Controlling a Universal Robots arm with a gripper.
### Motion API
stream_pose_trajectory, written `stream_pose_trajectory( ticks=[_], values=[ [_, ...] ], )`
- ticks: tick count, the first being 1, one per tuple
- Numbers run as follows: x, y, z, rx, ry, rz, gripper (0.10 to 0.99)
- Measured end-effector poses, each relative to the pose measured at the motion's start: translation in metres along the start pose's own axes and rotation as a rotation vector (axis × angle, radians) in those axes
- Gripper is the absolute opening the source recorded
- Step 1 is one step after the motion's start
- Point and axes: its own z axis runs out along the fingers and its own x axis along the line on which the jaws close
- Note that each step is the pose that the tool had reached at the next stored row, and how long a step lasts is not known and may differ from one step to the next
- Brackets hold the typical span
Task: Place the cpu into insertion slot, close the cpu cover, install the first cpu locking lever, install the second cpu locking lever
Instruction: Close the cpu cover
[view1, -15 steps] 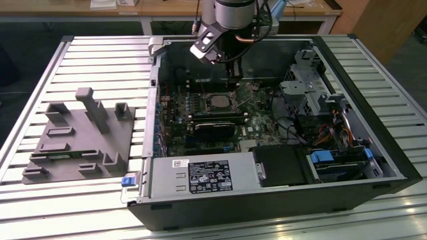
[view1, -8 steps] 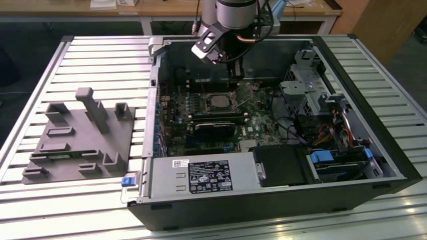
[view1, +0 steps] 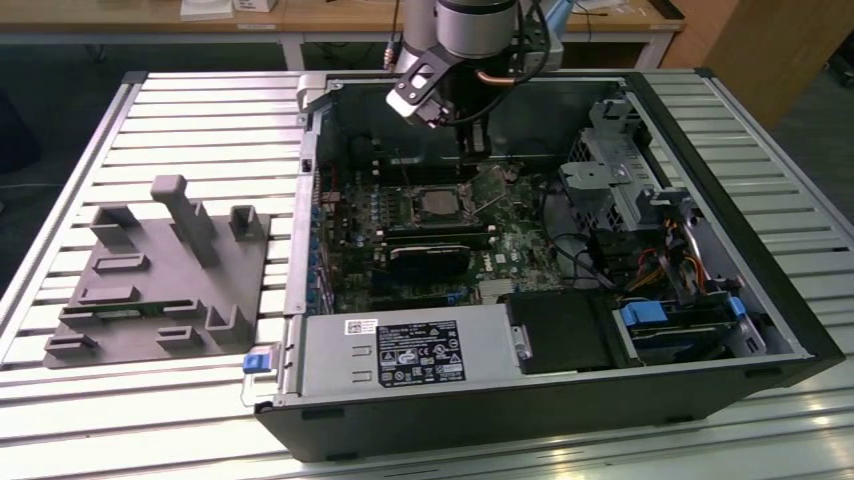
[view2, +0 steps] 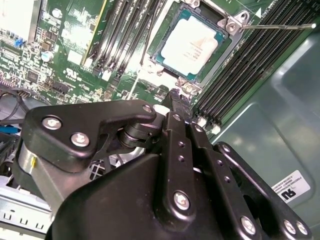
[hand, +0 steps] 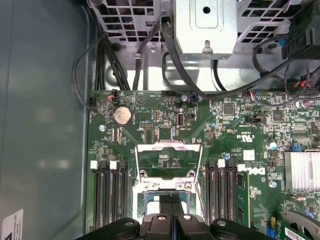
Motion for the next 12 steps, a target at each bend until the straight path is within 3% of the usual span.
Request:
stream_pose_trajectory(
  ticks=[12],
  values=[
    [0.0001,0.0038,0.0003,0.000,0.0000,0.000,0.106]
  ],
)
